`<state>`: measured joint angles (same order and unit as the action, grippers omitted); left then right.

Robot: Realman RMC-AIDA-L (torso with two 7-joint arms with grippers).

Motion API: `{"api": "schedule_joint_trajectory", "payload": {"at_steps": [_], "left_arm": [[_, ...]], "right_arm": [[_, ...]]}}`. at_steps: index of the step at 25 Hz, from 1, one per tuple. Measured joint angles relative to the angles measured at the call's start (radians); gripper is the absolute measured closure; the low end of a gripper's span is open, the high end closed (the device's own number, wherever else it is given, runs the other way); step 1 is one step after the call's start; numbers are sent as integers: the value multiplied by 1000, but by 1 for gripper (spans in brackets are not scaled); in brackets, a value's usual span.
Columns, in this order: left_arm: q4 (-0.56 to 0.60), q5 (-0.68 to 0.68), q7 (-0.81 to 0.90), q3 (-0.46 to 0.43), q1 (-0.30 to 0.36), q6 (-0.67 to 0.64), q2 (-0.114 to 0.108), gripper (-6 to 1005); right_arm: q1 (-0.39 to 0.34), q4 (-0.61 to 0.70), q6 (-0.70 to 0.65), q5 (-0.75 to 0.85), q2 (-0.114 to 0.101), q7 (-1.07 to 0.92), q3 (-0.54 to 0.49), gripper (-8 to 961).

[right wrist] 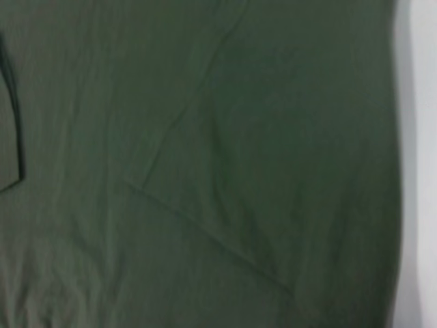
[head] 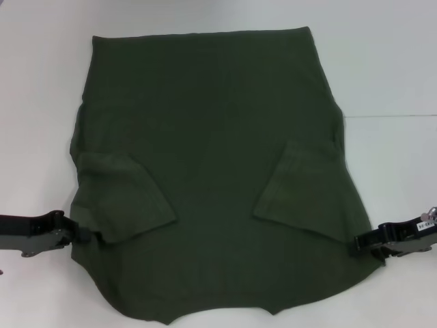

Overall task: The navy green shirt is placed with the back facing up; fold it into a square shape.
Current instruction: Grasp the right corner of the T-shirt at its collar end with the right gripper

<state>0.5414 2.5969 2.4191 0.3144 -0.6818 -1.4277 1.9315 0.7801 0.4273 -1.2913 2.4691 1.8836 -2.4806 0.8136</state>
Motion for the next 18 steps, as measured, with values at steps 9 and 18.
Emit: {"api": "schedule_joint_trajectory", "payload": {"at_steps": [9, 18], "left_arm": [[0, -2, 0, 0, -3, 6, 0, 961], [0, -2, 0, -3, -9, 9, 0, 960]], "right_arm": [[10, 1, -33, -3, 5, 2, -7, 188], [19, 6, -27, -7, 4, 0, -9, 187]]}}
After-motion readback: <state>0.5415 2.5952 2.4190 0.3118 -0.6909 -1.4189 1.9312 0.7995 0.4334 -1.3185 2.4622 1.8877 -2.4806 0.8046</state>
